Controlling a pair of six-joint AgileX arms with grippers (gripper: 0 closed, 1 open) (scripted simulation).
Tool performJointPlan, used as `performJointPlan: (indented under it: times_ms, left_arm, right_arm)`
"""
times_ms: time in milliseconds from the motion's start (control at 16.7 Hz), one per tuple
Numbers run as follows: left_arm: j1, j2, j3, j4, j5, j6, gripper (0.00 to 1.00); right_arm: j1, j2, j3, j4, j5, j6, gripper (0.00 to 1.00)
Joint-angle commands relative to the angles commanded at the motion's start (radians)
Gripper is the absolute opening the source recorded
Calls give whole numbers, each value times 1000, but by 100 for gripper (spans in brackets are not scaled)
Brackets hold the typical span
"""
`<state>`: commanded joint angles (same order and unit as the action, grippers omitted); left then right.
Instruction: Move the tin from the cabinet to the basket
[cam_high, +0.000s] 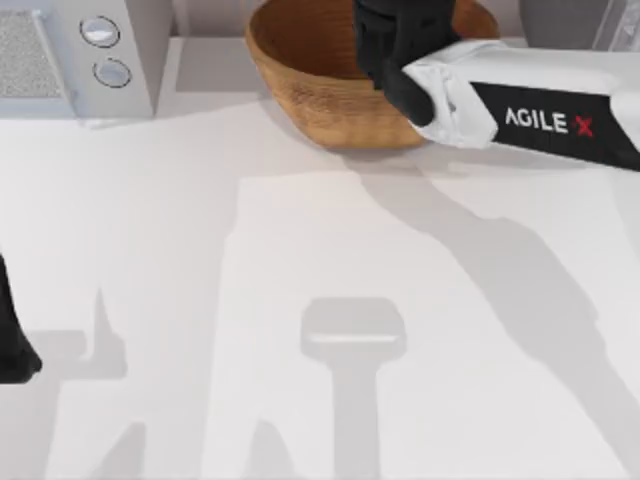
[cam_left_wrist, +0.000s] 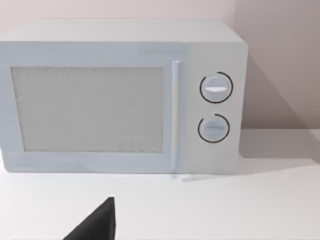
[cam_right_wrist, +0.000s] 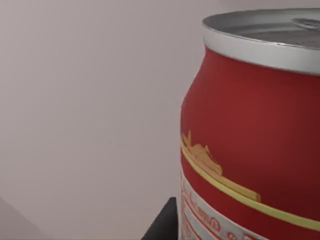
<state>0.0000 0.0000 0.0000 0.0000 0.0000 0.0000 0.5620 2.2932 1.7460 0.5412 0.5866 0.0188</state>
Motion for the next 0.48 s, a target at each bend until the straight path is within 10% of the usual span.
performJointPlan:
  times_ms: [480]
  left_arm:
    - [0, 0, 0, 0, 0, 0, 100]
  right_arm:
    - [0, 0, 0, 0, 0, 0, 75]
